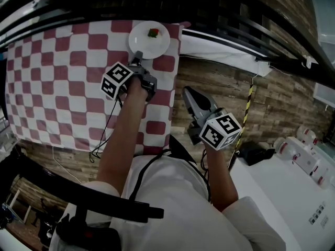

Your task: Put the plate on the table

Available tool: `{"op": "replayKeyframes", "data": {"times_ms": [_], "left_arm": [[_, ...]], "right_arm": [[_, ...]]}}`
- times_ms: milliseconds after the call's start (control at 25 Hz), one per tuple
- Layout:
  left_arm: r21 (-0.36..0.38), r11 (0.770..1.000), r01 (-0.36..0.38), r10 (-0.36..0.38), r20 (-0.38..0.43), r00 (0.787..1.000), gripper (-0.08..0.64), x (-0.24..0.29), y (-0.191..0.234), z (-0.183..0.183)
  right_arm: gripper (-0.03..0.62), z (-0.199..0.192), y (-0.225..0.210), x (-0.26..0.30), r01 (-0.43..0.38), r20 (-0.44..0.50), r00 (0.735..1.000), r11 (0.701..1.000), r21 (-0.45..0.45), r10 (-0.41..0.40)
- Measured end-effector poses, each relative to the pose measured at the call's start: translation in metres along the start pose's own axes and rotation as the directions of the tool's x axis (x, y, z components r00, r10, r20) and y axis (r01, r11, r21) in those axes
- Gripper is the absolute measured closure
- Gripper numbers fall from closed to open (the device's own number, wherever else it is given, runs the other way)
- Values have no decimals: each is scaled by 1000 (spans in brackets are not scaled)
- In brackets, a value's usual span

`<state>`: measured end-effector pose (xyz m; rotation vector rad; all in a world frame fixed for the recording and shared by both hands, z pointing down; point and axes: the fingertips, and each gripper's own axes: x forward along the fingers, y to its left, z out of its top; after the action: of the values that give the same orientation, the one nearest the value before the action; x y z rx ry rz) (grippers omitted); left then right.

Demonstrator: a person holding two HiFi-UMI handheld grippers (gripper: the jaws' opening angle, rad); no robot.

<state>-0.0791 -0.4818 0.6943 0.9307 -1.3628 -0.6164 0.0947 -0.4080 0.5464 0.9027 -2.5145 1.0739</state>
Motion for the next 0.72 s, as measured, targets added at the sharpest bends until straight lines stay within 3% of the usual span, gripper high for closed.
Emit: {"op": "replayKeyframes", "data": {"times_ms": [400,720], "left_arm": [[18,999,39,-38,-35,999,442,-13,-2,-4],[32,989,142,-139,-76,987,495,-32,-15,-3]], "right_arm": [[584,0,9,-8,3,11,1000,1000,-10,-3],[584,1,31,-8,-10,35,999,1000,-15,11]]}}
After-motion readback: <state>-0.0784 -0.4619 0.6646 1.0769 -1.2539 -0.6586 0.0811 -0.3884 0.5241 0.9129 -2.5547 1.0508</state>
